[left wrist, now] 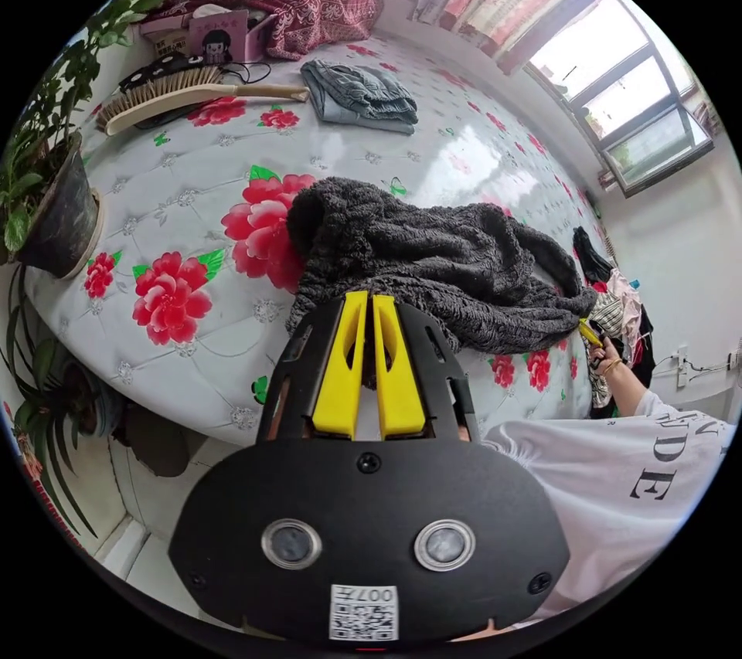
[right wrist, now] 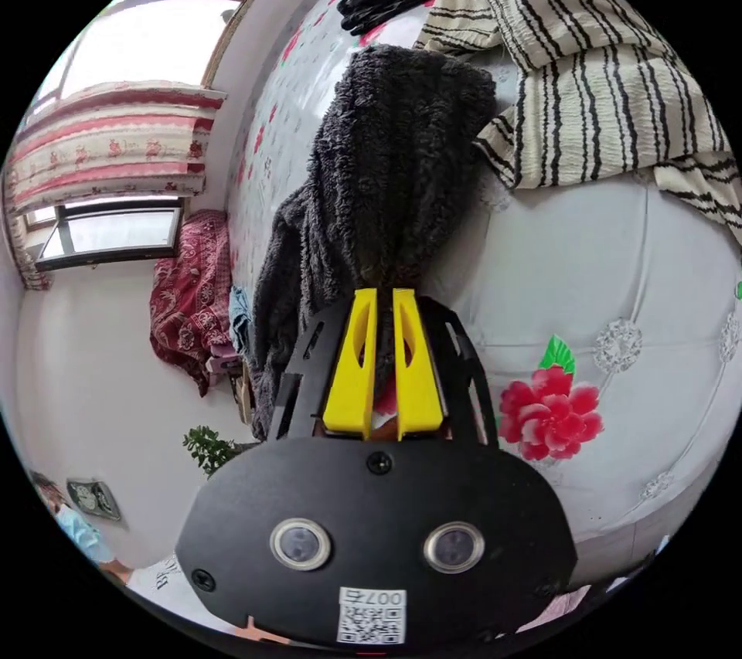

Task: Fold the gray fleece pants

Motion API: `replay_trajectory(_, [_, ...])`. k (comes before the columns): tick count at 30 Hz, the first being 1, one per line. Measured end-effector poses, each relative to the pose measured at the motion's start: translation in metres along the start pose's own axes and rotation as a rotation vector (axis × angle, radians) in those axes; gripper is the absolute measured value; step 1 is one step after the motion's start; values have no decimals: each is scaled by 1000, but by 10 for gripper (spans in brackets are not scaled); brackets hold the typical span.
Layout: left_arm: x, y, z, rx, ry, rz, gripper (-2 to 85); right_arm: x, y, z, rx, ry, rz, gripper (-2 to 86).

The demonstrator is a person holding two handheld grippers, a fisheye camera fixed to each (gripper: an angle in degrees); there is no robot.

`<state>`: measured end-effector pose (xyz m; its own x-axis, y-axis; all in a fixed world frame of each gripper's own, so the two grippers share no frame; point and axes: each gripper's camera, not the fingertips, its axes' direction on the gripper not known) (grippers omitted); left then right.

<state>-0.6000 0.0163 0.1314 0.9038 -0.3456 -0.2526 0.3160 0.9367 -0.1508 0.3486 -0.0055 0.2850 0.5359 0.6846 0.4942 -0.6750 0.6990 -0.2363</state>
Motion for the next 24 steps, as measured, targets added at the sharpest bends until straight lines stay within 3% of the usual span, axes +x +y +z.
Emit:
replay_trajectory(6, [19, -57, -31, 58, 42, 80, -9, -96, -20, -62, 129, -211, -226, 1])
replay_trajectory(11, [51, -119, -130, 325, 182, 168, -9, -238, 2, -156, 248, -162, -625, -2])
replay_trajectory(15, [83, -105, -181, 428, 96, 331, -9, -277, 62, -211, 332, -181, -850, -2])
replay_trajectory(19, [91, -57, -176, 263, -43, 507, -10, -256, 128, -217, 288, 83, -937, -2])
replay_trajectory(24, [79, 5, -75, -143, -241, 494, -10, -148, 163, -129, 12, 358, -690, 0])
